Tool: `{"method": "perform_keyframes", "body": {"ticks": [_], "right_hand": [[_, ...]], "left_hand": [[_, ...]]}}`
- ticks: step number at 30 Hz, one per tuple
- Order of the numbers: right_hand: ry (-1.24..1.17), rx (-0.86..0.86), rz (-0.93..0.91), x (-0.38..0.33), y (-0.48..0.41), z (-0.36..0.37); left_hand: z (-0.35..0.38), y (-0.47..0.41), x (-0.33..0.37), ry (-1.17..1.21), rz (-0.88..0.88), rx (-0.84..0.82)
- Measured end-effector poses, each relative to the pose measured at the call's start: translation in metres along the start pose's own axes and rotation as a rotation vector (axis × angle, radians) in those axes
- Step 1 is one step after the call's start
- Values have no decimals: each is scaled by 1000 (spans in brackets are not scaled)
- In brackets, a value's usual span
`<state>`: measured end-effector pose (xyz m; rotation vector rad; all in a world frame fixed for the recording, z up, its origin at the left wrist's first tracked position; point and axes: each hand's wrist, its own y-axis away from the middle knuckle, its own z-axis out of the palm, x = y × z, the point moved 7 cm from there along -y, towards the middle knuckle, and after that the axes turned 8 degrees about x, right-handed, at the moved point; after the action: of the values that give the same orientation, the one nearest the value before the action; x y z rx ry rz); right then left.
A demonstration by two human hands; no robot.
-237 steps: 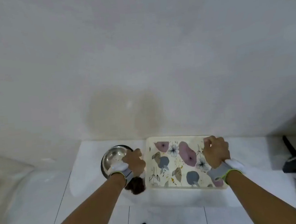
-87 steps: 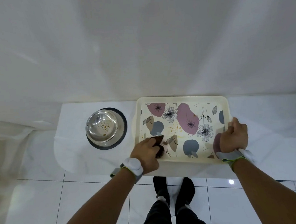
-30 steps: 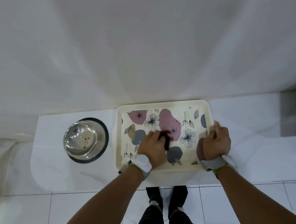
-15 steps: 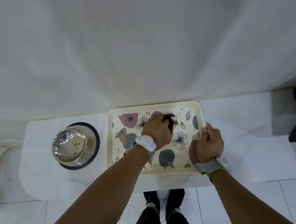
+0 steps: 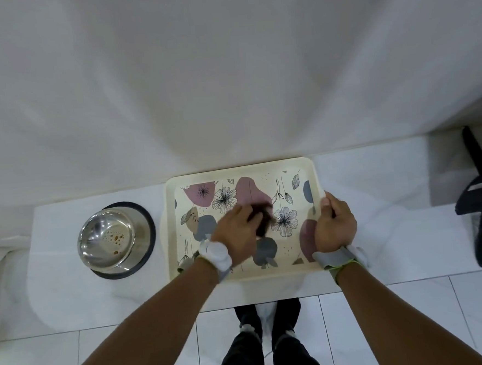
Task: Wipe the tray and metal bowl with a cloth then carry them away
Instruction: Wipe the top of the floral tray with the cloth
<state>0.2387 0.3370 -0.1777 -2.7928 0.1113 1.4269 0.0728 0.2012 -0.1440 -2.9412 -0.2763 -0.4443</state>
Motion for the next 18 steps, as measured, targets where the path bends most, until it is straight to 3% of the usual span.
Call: {"method": "perform_keyframes", "body": {"ticks": [3, 6, 8, 13, 15, 18], "right_hand": [[-1, -1, 16, 1, 0, 0], [-9, 2, 50, 2, 1, 0], [-3, 9, 61, 1, 1, 0], [-43, 104, 101, -1, 3, -1], [-14, 76, 85, -1, 3, 0], [20, 13, 49, 0, 2, 1]], "left_hand": [[4, -42, -12, -56, -254, 25], [14, -62, 4, -19, -362, -4], [21, -55, 28, 9, -295, -46], [27, 12, 71, 88, 195, -129], [26, 8, 50, 87, 120, -85], [24, -23, 30, 66, -150, -29]]}}
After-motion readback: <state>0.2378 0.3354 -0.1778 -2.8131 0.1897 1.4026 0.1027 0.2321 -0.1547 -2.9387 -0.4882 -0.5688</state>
